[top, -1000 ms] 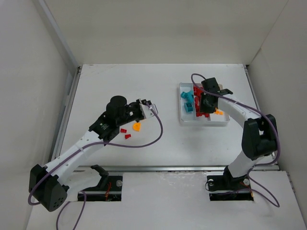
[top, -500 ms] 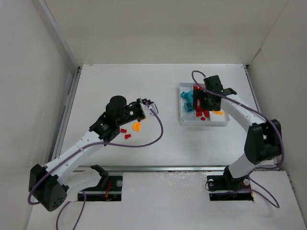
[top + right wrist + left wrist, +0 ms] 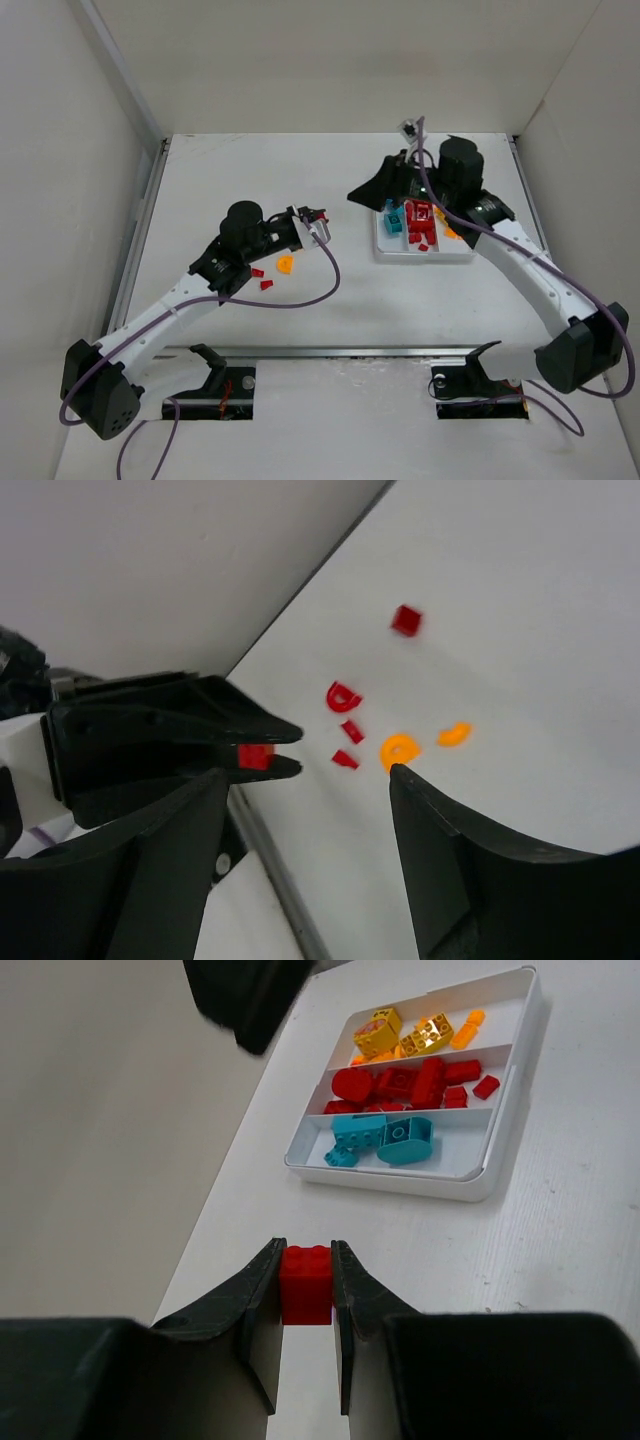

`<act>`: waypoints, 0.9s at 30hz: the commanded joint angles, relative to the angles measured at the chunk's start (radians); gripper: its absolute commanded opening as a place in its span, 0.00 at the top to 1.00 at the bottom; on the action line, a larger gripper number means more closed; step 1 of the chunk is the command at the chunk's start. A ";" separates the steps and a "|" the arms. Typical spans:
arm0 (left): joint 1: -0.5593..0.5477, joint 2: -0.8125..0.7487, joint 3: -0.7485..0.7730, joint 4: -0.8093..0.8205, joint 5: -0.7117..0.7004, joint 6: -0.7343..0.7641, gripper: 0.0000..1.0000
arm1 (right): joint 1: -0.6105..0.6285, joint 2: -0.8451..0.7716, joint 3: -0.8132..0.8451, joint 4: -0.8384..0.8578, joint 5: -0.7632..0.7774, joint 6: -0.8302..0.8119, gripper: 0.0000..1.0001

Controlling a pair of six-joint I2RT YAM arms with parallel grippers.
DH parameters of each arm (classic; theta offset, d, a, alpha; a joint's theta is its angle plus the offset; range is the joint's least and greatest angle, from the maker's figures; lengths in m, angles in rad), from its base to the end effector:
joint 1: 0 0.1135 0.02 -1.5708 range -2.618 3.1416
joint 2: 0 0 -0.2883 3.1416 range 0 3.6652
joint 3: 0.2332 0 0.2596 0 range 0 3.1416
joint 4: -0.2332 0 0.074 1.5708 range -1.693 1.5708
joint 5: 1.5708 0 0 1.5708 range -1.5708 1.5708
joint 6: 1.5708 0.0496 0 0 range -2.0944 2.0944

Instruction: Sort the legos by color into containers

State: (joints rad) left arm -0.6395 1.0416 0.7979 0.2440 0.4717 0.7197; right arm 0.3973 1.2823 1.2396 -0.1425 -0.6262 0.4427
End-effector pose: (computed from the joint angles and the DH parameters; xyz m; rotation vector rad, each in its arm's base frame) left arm 0.1889 -0.1686 0.3597 1.2518 0.9621 -0.3071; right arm 0.2701 0.1449 0.4180 -0.4435 1.8139 1.1435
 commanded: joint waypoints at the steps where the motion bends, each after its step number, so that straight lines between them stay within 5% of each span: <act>1: -0.005 -0.003 -0.002 0.071 0.028 0.009 1.00 | 0.089 0.064 0.029 0.072 -0.107 0.037 0.29; 27: -0.005 0.006 0.007 0.109 0.007 -0.002 1.00 | 0.221 0.250 0.159 0.072 -0.125 0.077 0.47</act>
State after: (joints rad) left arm -0.6376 1.0565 0.7967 0.2771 0.4480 0.7246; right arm 0.5972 1.5177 1.3346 -0.1230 -0.7307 0.5148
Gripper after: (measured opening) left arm 0.178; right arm 0.541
